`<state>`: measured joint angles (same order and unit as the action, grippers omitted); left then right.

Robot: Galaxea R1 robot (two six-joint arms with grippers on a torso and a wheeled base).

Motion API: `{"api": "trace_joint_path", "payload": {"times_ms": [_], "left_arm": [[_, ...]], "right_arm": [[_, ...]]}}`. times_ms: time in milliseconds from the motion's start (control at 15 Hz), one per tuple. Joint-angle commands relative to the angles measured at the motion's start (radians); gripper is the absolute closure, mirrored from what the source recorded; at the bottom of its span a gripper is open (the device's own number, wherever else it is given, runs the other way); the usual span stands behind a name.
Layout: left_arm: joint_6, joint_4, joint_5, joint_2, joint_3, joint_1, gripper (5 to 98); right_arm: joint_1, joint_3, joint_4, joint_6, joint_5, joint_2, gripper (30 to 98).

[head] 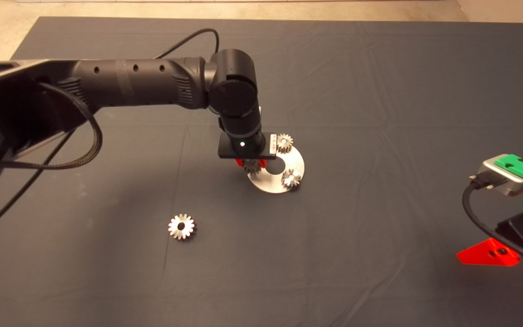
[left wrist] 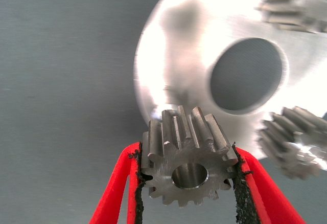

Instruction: Remove an incorrectly installed larger gear and replace it with the correct smaller gear

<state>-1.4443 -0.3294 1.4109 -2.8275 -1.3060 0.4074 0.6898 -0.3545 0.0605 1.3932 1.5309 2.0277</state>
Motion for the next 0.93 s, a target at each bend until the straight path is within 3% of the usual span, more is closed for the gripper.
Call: {"api": "trace_joint_path", "payload": {"times_ms": [0, 333, 867], "left_arm": [[0.000, 0.000, 0.002, -0.016, -0.026, 0.016, 69.9], [0.024, -0.002, 0.006, -0.014, -0.056, 0.016, 70.0], [0.024, -0.020, 0.060, -0.006, -0.051, 0.016, 70.0]], "right_arm": [[0.011, 0.003, 0.033, 0.001, 0.087, -0.005, 30.8], [0.011, 0.003, 0.033, 0.000, 0.087, -0.005, 30.8], [0.011, 0.002, 0.033, 0.001, 0.087, -0.005, 30.8]]}}
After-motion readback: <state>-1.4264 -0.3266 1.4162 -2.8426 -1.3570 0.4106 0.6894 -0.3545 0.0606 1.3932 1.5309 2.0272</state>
